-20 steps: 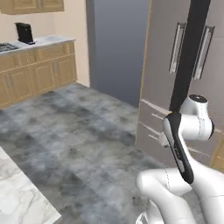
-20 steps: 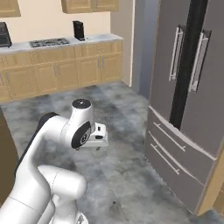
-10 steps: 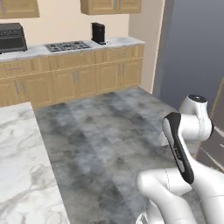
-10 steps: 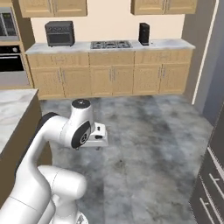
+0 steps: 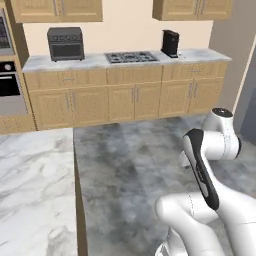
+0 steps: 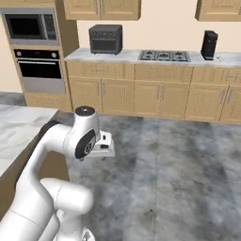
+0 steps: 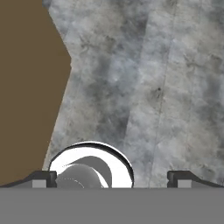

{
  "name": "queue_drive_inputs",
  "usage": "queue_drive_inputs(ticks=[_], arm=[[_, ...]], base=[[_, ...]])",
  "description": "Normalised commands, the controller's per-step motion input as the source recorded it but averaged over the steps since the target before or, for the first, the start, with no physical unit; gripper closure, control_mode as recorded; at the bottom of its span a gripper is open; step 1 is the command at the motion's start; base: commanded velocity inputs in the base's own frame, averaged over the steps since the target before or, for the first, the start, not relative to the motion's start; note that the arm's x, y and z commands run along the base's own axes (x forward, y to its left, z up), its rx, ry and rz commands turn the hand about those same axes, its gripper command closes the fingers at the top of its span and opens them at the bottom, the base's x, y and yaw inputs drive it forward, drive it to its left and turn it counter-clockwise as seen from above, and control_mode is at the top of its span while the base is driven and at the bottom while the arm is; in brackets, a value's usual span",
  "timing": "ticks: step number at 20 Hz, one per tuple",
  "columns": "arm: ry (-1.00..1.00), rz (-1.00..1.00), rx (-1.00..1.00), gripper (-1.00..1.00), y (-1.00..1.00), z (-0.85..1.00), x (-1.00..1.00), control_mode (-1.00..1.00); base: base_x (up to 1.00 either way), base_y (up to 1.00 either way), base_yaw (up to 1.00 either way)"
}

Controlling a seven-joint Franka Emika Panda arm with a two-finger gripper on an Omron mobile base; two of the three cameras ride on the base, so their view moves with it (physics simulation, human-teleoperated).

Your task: Take the fork and place it on the left side of the plate. Then take the spoon and place it on the right side of the plate. Make sure they're directly next to the plate.

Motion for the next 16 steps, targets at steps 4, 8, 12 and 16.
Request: queue_drive_inputs(ticks=[4,8,12,16], arm=[[0.00,0.00,0.00,-1.00,0.00,0.00,0.00,1.00],[0.00,0.00,0.00,-1.00,0.00,0.00,0.00,1.00],[0.00,0.00,0.00,-1.00,0.00,0.00,0.00,1.00],[0.00,0.00,0.00,-1.00,0.00,0.00,0.00,1.00]], base=[[1.00,-0.69,0.12],[1.00,-0.79,0.00],[1.00,-0.71,-0.06],[1.00,-0.57,-0.02]])
